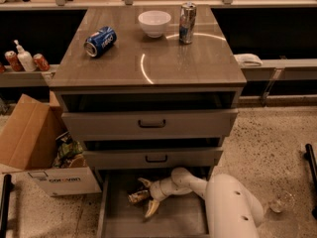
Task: Pick orange can from bottom drawer and place on counter
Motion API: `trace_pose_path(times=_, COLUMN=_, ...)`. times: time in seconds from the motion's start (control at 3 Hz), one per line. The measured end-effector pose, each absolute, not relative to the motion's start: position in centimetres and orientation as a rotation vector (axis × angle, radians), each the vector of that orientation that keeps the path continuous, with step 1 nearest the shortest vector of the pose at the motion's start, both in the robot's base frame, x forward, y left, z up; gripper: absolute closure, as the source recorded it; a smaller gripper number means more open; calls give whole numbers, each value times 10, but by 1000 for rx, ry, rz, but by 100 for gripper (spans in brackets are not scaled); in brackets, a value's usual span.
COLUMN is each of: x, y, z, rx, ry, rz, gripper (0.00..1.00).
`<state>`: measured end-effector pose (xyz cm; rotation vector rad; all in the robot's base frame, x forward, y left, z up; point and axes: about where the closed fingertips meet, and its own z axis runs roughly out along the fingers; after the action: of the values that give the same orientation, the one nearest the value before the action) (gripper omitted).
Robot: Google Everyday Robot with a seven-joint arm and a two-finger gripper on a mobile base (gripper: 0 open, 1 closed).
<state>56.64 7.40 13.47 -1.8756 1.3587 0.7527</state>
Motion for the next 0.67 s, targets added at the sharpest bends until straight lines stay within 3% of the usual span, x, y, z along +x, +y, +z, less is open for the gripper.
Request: trace_pose_path(times=0.67, x=568, y=82, z=128, rx=-1867, ry=1357, rz=804, gripper=42)
